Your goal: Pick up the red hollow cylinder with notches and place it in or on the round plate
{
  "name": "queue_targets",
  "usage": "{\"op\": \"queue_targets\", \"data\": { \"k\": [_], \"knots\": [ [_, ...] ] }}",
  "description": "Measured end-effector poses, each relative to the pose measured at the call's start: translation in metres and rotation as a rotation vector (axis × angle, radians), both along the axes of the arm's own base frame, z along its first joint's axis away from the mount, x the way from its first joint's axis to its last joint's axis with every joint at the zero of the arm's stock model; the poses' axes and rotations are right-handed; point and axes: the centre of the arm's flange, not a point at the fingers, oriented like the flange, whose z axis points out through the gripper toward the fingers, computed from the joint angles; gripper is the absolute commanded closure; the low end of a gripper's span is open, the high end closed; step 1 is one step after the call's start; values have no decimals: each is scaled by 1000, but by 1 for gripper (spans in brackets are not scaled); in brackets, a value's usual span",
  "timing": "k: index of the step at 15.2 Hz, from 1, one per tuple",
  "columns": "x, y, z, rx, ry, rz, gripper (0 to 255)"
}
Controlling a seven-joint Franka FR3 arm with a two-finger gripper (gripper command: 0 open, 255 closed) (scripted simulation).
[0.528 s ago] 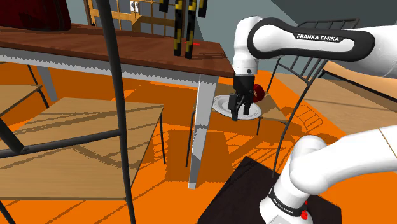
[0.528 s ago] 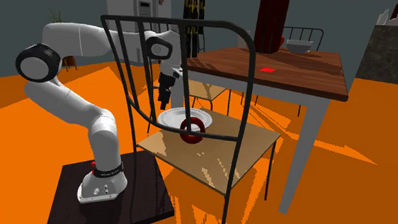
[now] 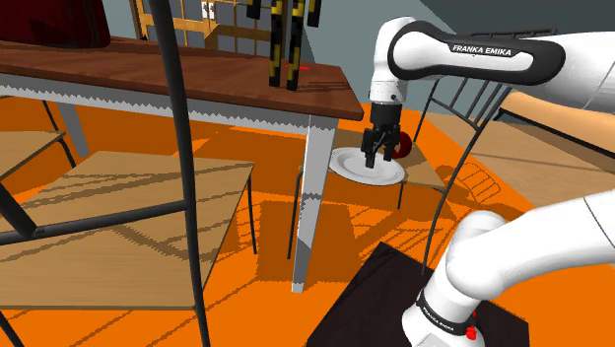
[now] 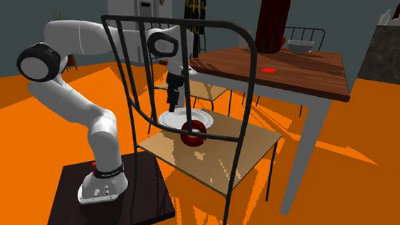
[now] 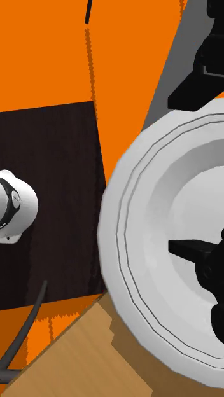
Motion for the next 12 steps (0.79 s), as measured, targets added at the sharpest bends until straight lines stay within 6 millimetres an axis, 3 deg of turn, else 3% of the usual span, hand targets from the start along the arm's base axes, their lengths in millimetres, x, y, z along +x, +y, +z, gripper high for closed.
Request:
{"op": "queue_targets", "data": {
  "k": [8,12],
  "knots": [
    [10,-94,28,-58,-58,-71,0],
    [6,-139,46,-86,-88,-107,0]
  ]
}}
